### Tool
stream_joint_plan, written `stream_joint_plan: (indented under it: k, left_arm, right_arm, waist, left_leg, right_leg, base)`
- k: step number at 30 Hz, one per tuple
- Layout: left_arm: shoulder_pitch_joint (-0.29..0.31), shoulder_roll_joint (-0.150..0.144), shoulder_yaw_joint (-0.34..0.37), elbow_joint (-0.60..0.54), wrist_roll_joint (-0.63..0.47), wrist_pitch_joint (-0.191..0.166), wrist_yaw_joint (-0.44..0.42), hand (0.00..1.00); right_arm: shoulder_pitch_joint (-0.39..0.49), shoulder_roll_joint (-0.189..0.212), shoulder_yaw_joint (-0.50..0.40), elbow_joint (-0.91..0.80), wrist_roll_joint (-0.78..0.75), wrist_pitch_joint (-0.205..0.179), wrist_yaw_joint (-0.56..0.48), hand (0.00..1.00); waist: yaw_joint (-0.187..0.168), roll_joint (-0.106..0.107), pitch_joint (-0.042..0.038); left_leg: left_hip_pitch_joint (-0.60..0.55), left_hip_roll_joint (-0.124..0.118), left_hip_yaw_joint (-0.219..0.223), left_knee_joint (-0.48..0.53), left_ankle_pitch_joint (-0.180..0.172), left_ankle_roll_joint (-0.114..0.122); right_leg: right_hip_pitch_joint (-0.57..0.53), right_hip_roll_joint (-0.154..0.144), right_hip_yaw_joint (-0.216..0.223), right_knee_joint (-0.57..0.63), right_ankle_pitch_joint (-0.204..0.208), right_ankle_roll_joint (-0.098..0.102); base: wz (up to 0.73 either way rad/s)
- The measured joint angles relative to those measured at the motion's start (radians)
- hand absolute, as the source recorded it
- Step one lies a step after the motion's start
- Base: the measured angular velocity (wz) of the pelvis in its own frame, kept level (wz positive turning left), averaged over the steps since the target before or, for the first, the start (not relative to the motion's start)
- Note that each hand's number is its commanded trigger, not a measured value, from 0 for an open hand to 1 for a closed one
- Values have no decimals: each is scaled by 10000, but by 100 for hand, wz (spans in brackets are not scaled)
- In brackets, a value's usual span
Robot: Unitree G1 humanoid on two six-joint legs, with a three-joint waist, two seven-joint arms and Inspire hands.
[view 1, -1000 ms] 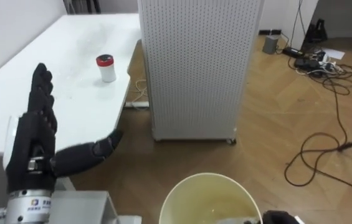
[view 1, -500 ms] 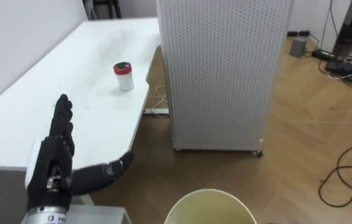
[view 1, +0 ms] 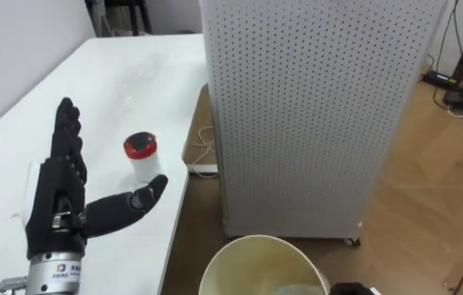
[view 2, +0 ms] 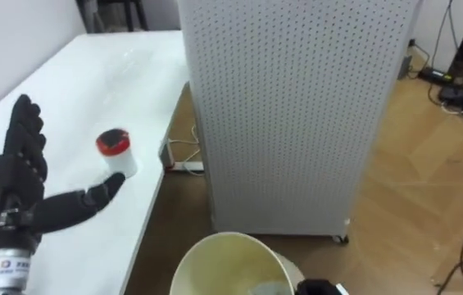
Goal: Pick garbage
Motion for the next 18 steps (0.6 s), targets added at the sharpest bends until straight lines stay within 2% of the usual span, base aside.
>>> stream_joint_plan:
  k: [1, 2, 3, 4, 6, 7, 8, 9, 10, 11, 14, 18]
  left_arm:
    - [2, 5, -55, 24, -8, 1, 9, 0]
    - [8, 28, -199, 57, -8, 3, 35, 0]
    - [9, 25, -325, 101, 4, 10, 72, 0]
    - [53, 1, -388, 159, 9, 35, 81, 0]
    - [73, 22, -336, 164, 12, 43, 145, 0]
    - [88, 34, -325, 170, 7, 76, 178, 0]
    - [96, 36, -341, 173, 5, 110, 174, 0]
    - [112, 31, -379, 166, -15, 137, 169, 0]
    - [105, 25, -401, 142, -7, 144, 169, 0]
    - [143, 67, -414, 84, 8, 188, 175, 0]
    - [250, 83, -410, 7, 8, 344, 186, 0]
    - [287, 102, -396, -88, 9, 342, 154, 0]
  right_arm:
    - [5, 6, 22, 4, -5, -9, 36, 100]
    - [22, 15, 74, 13, -6, -12, 48, 100]
    - [39, 20, 94, 12, -5, -7, 33, 100]
    - [70, 11, 101, 17, -13, 1, 23, 100]
    - [-62, -22, 142, 15, -238, -3, 38, 100]
    - [-116, -8, 183, 11, -384, -6, 64, 100]
    - [-120, 51, 206, 12, -393, -7, 65, 100]
    - [-139, 21, 233, 9, -390, -12, 72, 100]
    - [-160, -19, 215, 9, -388, -12, 71, 100]
    - [-170, -36, 146, 37, -412, 14, 63, 100]
    - [-195, 8, 155, -32, -496, 9, 177, 100]
    - [-190, 42, 162, -61, -574, 0, 496, 100]
  waist:
    - [-95, 5, -1]
    - [-264, -4, -8]
    - [-294, -17, -9]
    - [-263, 21, -73]
    - [-61, 35, -81]
    - [-48, -5, -56]
    - [-65, -42, -35]
    - [-187, -75, -21]
    - [-248, -49, -36]
    - [-173, -158, -66]
    - [-147, -232, -79]
    - [-135, -223, -83]
  left_leg:
    - [162, 19, -117, -153, 4, -51]
    - [428, 62, -376, -397, -21, -184]
    - [628, 143, -606, -499, -101, -340]
    - [809, 306, -797, -539, -192, -538]
    - [962, 547, -908, -729, -94, -765]
    - [882, 706, -906, -521, -5, -919]
    - [759, 787, -966, -360, -59, -997]
    - [584, 811, -1088, -786, 92, -1142]
    - [471, 826, -1103, -1195, 379, -1275]
    - [536, 890, -1026, -1416, 569, -1015]
    - [759, 846, -1042, -1612, 583, -1012]
    - [1292, 812, -1063, -2120, 583, -1012]
  right_leg:
    - [-29, 65, 72, -771, 45, 5]
    - [58, 143, 103, -2495, 428, 38]
    - [114, 273, 94, -3618, 1442, 67]
    - [362, 432, 47, -3914, 1898, -119]
    - [685, 811, -102, -4374, 1995, -324]
    - [1061, 1002, 26, -4826, 2044, -399]
    - [1262, 1077, 256, -5055, 2045, -399]
    - [1515, 1198, 540, -5331, 2064, -366]
    - [1545, 1284, 630, -5381, 2060, -360]
    - [1578, 1329, 655, -5495, 2017, -281]
    - [1839, 1380, 347, -5922, 2020, -271]
    - [2396, 1401, 319, -6414, 2040, -238]
  base:
    - [53]
    - [53]
    - [54]
    - [23]
    - [-2]
    - [12]
    - [42]
    - [43]
    - [31]
    - [8]
    - [-2]
    - [-7]
